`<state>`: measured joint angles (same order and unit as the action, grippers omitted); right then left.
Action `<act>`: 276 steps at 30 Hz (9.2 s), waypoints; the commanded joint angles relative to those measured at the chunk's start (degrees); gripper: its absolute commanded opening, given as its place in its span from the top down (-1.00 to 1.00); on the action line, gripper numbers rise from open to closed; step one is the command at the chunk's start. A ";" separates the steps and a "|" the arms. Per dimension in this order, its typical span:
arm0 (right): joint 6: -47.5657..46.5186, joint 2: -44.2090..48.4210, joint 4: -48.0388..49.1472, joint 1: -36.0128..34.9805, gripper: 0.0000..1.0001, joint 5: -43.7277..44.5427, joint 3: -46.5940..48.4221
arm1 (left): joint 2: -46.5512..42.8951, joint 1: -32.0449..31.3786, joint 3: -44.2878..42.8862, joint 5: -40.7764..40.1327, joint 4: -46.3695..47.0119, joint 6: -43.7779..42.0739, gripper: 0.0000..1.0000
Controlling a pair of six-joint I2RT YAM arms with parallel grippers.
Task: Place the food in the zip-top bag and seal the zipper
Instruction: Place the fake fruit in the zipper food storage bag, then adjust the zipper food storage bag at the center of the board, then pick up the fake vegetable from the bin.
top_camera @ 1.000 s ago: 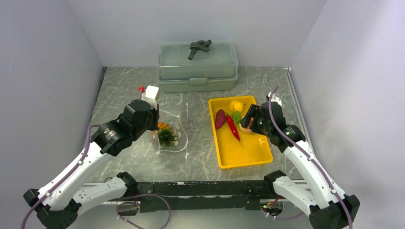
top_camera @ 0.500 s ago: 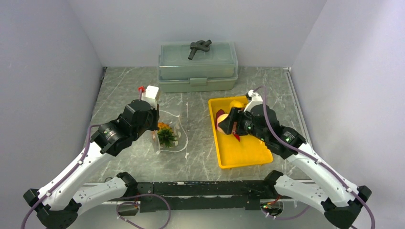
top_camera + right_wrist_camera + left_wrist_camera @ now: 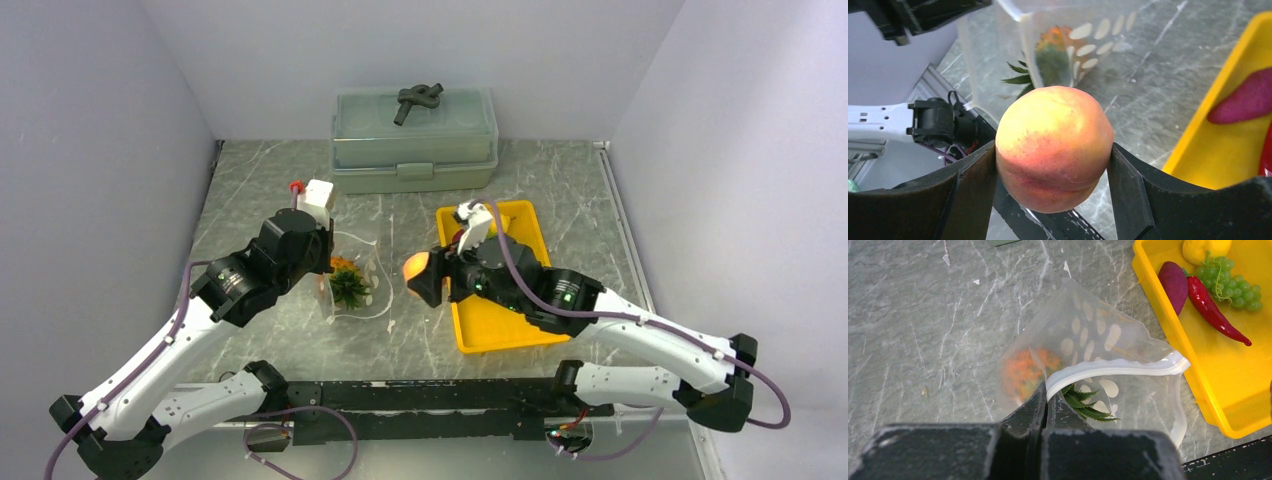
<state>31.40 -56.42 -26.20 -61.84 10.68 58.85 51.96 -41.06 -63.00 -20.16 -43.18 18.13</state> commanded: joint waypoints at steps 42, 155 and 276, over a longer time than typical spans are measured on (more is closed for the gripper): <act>-4.34 -33.58 15.03 -10.36 0.40 25.03 19.81 | 1.03 0.21 -0.09 2.88 0.99 -0.21 1.00; 27.76 -26.56 21.04 -5.68 1.00 14.98 1.76 | 2.97 2.47 -0.15 3.56 0.65 0.72 1.00; 10.91 -1.55 -10.12 3.90 -0.35 27.55 0.45 | 5.19 2.44 0.74 10.61 0.07 -2.11 1.00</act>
<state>45.78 -60.16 -31.79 -59.53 34.54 58.35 58.52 -38.81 -62.24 -8.88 -44.01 16.60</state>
